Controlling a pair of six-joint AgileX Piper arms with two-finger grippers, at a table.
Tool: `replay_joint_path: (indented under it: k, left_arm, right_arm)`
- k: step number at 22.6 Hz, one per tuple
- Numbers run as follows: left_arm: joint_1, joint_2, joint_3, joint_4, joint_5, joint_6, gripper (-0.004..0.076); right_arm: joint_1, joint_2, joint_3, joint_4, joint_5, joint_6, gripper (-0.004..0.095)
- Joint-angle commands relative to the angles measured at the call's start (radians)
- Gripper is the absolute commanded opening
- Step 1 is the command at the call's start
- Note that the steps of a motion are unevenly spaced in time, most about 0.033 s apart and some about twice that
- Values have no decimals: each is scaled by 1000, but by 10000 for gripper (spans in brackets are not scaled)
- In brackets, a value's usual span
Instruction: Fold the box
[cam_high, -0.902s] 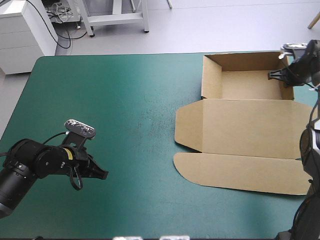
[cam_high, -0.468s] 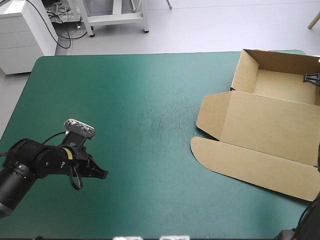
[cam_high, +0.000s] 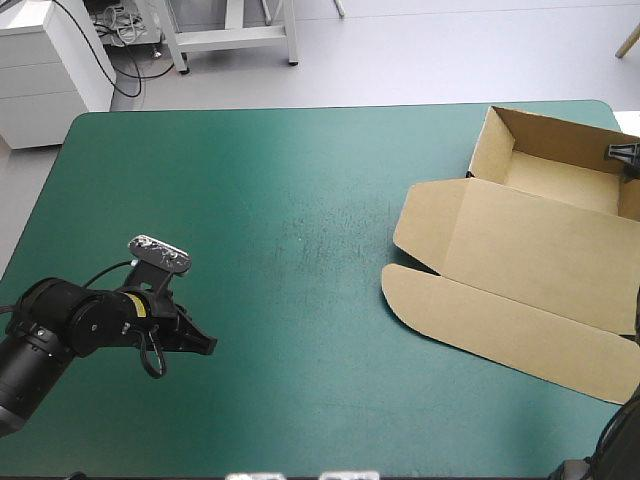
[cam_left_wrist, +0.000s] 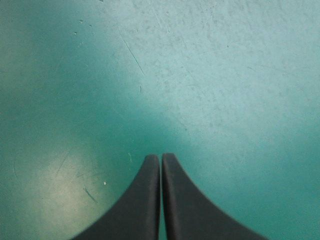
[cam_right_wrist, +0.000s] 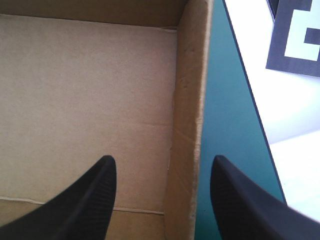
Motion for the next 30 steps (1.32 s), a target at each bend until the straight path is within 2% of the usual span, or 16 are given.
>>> replay_joint_path:
  k: [1,4,6,7,8,9,10,17,21,24,30]
  left_arm:
    - [3,-17,-24,-8,-36,-3,-8]
    - [3,-17,-24,-9,-36,5,-8]
    - [3,-17,-24,-16,-34,3,-8]
    - [3,-17,-24,-17,-34,3,-8]
    - [3,-17,-24,-19,-33,3,-8]
    - [3,-17,-24,-21,-33,0,-8]
    - [3,-17,-24,-21,-33,0,-8]
    - [3,-17,-24,-28,-38,0,-8]
    - [3,-17,-24,-28,-38,0,-8]
    - [3,-24,-24,-28,-35,0,-8]
    - [3,-115,-20,-28,-56,0,-8]
  right_arm:
    - [-5,-111,-37,15,-30,-7,516]
    - [-5,-143,-37,40,-30,-7,459]
    - [-5,-174,-37,109,-28,-7,347]
    - [-3,-199,-37,168,-28,-19,226]
    - [-3,-213,-37,199,-28,-25,167]
    - [2,-239,-35,255,-28,-47,8]
    - [7,-255,-35,267,-28,-54,-15]
    - [178,-380,-34,260,-28,-58,-12]
    - [323,-431,6,183,-28,-57,-12]
    - [406,-491,127,149,-28,-57,-12]
    - [497,-614,390,146,-35,-106,-11]
